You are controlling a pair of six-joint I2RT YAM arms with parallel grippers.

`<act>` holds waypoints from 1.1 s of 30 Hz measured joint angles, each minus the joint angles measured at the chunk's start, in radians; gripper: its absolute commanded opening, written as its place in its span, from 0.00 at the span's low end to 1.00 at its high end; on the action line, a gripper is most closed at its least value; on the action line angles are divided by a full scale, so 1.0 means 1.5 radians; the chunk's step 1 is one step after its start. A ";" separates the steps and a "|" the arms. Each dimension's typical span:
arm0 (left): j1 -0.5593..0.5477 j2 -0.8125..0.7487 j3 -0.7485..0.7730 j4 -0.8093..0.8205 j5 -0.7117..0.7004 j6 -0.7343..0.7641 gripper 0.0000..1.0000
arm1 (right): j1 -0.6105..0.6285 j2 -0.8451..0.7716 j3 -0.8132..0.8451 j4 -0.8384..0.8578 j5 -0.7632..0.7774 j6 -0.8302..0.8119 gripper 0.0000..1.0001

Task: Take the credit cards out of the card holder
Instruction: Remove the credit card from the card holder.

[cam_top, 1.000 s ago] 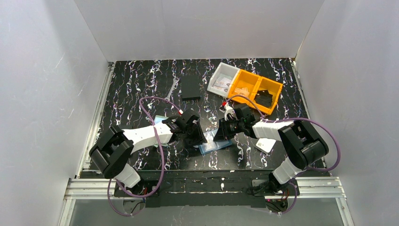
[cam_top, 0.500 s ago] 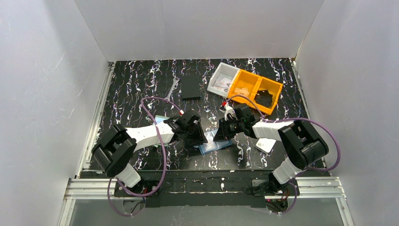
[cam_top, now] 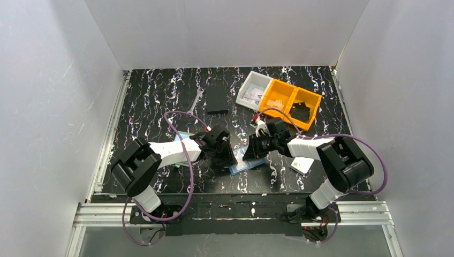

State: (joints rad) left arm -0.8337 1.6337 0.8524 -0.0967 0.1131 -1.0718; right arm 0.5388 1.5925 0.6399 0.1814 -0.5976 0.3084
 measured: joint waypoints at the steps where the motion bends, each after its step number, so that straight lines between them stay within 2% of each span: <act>1: 0.000 0.004 0.000 0.002 0.002 -0.002 0.28 | 0.000 0.000 0.000 0.000 0.000 0.000 0.33; 10: 0.000 0.000 0.004 -0.005 -0.004 -0.001 0.27 | 0.000 0.003 0.003 -0.002 0.003 0.001 0.33; 19: -0.001 -0.068 -0.035 0.029 -0.017 0.003 0.26 | -0.002 0.004 0.003 -0.002 0.006 0.002 0.31; 33: -0.001 -0.035 -0.047 0.082 -0.010 -0.005 0.25 | -0.005 0.004 0.003 -0.002 0.007 0.005 0.31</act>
State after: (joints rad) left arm -0.8345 1.5818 0.7826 0.0257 0.0978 -1.0798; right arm 0.5312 1.5990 0.6449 0.1787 -0.5877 0.3157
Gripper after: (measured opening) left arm 0.256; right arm 0.307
